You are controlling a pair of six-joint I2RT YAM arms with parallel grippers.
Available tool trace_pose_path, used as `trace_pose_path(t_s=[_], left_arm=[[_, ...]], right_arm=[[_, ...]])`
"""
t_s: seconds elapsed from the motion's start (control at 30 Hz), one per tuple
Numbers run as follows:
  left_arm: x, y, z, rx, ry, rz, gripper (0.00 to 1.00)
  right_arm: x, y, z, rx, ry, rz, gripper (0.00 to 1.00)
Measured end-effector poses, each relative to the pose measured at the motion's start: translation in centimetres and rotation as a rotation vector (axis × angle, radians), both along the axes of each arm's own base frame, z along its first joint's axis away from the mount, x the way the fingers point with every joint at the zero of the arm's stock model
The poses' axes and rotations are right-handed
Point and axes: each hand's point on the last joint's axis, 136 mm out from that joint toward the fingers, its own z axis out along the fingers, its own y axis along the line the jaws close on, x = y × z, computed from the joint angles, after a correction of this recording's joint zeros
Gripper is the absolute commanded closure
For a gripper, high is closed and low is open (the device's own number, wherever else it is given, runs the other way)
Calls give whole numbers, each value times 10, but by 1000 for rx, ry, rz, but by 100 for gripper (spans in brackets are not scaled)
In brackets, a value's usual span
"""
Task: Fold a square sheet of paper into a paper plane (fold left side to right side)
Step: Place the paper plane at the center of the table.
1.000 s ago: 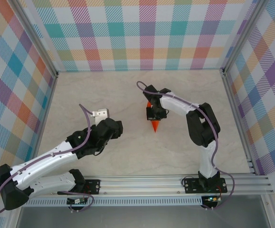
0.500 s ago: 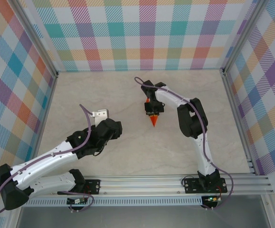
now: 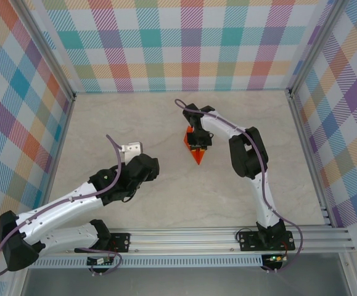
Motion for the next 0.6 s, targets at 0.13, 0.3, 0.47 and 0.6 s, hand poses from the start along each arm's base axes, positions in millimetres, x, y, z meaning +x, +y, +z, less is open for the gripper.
trace_pose_path(t_s=[0.13,0.3,0.47,0.6], left_arm=[[0,-1,-3,9,9,-1,24],[1,-2,-7,20,19,-3,24],[3,-3,-13,26,41,0,24],[7,-3,-11,-5,57,6,23]], right_arm=[[0,0,0,1,0,0,72],[-1,2,1,0,-3,4,70],[-4,3,5,-13,-6,15,65],[-8,2,15,-30,-17,26,62]])
